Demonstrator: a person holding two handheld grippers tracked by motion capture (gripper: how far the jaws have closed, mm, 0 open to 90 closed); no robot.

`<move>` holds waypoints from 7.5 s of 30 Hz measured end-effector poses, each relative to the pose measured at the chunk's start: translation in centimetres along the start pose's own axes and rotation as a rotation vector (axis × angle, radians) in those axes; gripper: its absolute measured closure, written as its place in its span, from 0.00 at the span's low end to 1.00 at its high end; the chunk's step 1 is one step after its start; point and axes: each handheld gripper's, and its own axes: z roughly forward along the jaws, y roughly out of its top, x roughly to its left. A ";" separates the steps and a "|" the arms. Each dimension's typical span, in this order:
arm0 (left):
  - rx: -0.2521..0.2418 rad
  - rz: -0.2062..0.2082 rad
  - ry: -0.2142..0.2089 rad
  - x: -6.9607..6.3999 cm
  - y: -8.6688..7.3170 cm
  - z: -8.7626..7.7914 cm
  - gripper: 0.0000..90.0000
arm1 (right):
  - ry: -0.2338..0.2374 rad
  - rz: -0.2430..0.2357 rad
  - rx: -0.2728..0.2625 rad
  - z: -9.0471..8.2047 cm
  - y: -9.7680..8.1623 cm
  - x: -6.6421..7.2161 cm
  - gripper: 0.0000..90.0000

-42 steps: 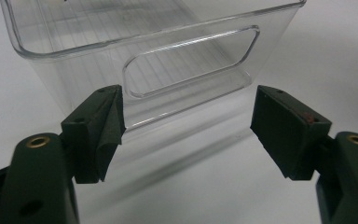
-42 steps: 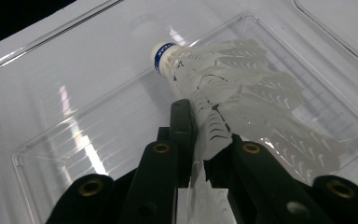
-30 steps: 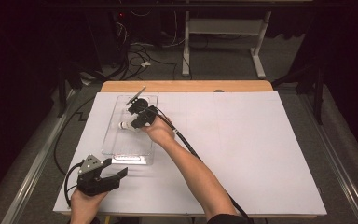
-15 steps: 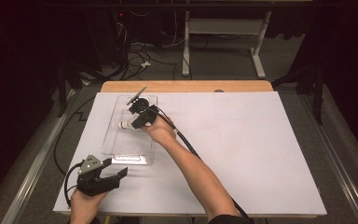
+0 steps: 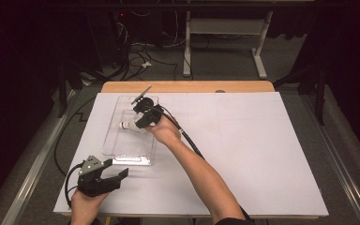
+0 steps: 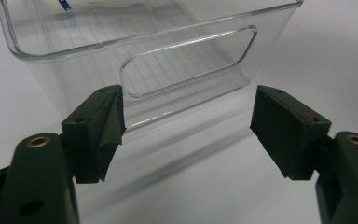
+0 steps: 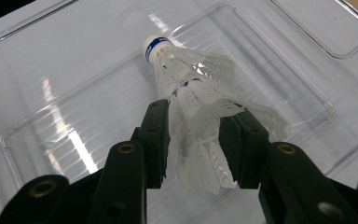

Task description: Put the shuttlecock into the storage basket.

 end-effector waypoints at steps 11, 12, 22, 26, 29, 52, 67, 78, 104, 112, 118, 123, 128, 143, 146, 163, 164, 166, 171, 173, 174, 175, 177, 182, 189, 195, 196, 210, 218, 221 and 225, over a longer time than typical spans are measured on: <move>-0.004 0.000 0.001 0.0 0.0 0.0 0.30 | -0.009 -0.004 -0.017 -1.2 -0.9 -0.7 0.72; -0.006 0.000 0.001 0.0 0.0 0.0 0.30 | -0.008 -0.001 -0.022 -1.3 -1.0 -0.7 0.73; 0.002 0.006 0.001 0.0 0.0 0.0 0.30 | -0.002 -0.004 -0.027 -2.1 -2.0 -1.0 0.82; -0.003 0.004 0.000 0.0 0.0 -0.1 0.30 | -0.018 -0.012 -0.023 -1.8 -2.1 -0.9 0.84; -0.004 0.005 0.000 -0.1 0.0 -0.1 0.30 | -0.018 -0.003 -0.025 -1.6 -2.0 -0.9 0.85; 0.002 0.007 -0.001 -0.1 0.0 0.0 0.30 | -0.003 0.021 -0.090 -3.2 -2.9 -1.2 0.78; -0.001 0.002 0.002 0.0 0.0 0.0 0.30 | -0.007 0.039 -0.118 -4.2 -3.9 -1.9 0.70; 0.000 -0.001 0.002 0.0 0.0 0.0 0.30 | -0.012 0.061 -0.135 -4.9 -4.8 -2.9 0.68; 0.002 -0.006 0.002 0.0 0.0 0.1 0.30 | -0.021 0.094 -0.143 -6.2 -7.1 -4.8 0.69; 0.003 -0.005 0.003 0.0 0.0 0.1 0.30 | -0.023 0.101 -0.144 -6.5 -8.0 -5.5 0.69; 0.004 -0.002 0.003 0.0 0.0 0.1 0.30 | -0.038 0.108 -0.143 -7.1 -8.5 -6.1 0.69; 0.004 -0.007 0.003 0.0 0.0 0.1 0.30 | -0.045 0.114 -0.148 -7.6 -8.9 -6.4 0.69; 0.004 -0.006 0.003 0.0 0.0 0.1 0.30 | -0.050 0.122 -0.151 -7.9 -9.5 -6.7 0.69; 0.003 -0.010 0.002 0.0 0.0 0.1 0.30 | -0.053 0.145 -0.159 -8.6 -11.0 -7.4 0.68; 0.006 -0.010 0.002 0.1 0.0 0.1 0.30 | -0.056 0.152 -0.159 -8.8 -11.3 -7.6 0.68; 0.005 -0.010 0.005 0.1 0.0 0.0 0.30 | -0.067 0.166 -0.166 -9.5 -13.0 -8.2 0.67; 0.005 -0.011 0.005 0.1 0.0 0.0 0.30 | -0.067 0.172 -0.165 -9.5 -13.1 -8.2 0.67; 0.005 -0.011 0.005 0.1 0.0 0.0 0.30 | -0.066 0.174 -0.167 -9.6 -13.3 -8.3 0.67; 0.005 -0.011 0.006 0.0 0.0 0.0 0.30 | -0.068 0.180 -0.166 -9.8 -13.8 -8.4 0.67; 0.005 -0.011 0.005 0.1 0.0 0.0 0.30 | -0.072 0.178 -0.168 -9.8 -14.1 -8.6 0.67; 0.005 -0.011 0.005 0.1 0.0 0.1 0.30 | -0.071 0.184 -0.167 -9.9 -14.2 -8.6 0.67; 0.004 -0.012 0.004 0.1 0.0 0.1 0.30 | -0.072 0.183 -0.169 -9.9 -14.3 -8.7 0.67; 0.005 -0.011 0.006 0.0 0.0 0.0 0.30 | -0.074 0.187 -0.170 -10.0 -14.5 -8.8 0.67; 0.004 -0.011 0.005 0.0 0.0 0.0 0.30 | -0.074 0.197 -0.172 -10.1 -15.0 -9.0 0.67; 0.005 -0.012 0.006 0.0 0.0 0.0 0.30 | -0.077 0.206 -0.173 -10.3 -15.6 -9.3 0.67; 0.004 -0.013 0.005 0.1 0.0 0.1 0.30 | -0.078 0.215 -0.174 -10.5 -16.1 -9.4 0.67; 0.004 -0.013 0.005 0.1 0.0 0.1 0.30 | -0.079 0.212 -0.174 -10.5 -16.1 -9.4 0.67; -0.001 -0.022 0.003 0.1 0.0 0.0 0.30 | -0.083 0.221 -0.182 -11.1 -17.0 -9.6 0.67; 0.000 -0.021 0.003 0.1 0.0 0.1 0.30 | -0.087 0.229 -0.184 -11.4 -17.6 -9.8 0.67; -0.001 -0.021 0.003 0.1 0.0 0.1 0.30 | -0.088 0.232 -0.186 -11.5 -17.8 -9.9 0.67; -0.001 -0.023 0.003 0.1 0.0 0.1 0.30 | -0.088 0.232 -0.182 -11.7 -18.0 -9.8 0.67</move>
